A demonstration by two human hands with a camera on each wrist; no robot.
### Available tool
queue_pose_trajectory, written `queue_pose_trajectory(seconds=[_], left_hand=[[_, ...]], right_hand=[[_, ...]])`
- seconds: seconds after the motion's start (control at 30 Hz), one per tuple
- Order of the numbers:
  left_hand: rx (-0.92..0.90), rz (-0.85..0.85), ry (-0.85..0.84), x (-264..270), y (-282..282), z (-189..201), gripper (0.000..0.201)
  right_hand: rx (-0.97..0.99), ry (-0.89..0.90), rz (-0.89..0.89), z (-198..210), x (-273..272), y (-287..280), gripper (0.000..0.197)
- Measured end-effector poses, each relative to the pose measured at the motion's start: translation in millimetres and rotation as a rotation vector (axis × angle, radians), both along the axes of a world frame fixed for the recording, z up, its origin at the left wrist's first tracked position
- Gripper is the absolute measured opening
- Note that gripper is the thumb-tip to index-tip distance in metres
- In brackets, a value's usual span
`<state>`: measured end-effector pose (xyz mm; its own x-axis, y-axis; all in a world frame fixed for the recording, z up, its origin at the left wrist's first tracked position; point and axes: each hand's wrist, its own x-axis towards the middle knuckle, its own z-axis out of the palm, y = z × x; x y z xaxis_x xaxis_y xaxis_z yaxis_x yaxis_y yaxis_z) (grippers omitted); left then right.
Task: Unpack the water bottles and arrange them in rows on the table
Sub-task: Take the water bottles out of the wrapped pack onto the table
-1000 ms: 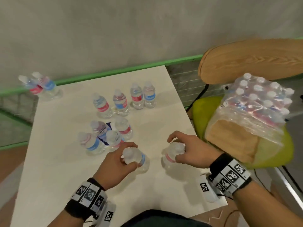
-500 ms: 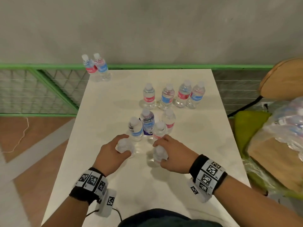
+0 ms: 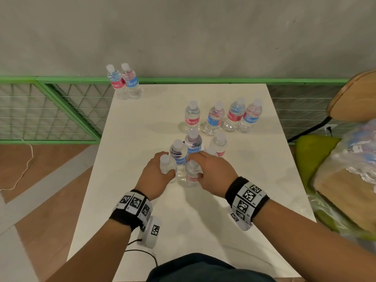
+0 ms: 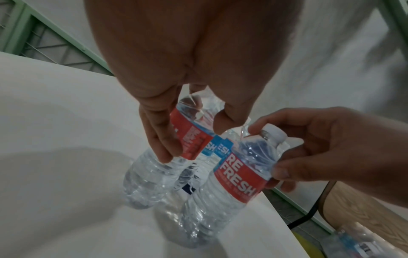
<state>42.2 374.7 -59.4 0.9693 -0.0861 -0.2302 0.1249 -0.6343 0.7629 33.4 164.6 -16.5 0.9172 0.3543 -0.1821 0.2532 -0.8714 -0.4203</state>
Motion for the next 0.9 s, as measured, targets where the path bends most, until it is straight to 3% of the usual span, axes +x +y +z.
queue_pose_trajectory(seconds=[0.37,0.63,0.8,0.9], left_hand=[[-0.024,0.058,-0.025,23,-13,-10,0.051],[-0.023,0.093,0.056,27,-15,-7,0.057],[0.005,0.191,0.065,15,-19,3,0.088],[0.026,0.269,-0.079,2,-18,21,0.082]], right_hand=[[0.005,-0.030,-0.088,-3,25,12,0.056],[-0.035,-0.030,-0.037,-1,25,5,0.064],[0.166,-0.018,-0.088,8,17,-11,0.068],[0.405,-0.012,-0.183,23,0,-35,0.060]])
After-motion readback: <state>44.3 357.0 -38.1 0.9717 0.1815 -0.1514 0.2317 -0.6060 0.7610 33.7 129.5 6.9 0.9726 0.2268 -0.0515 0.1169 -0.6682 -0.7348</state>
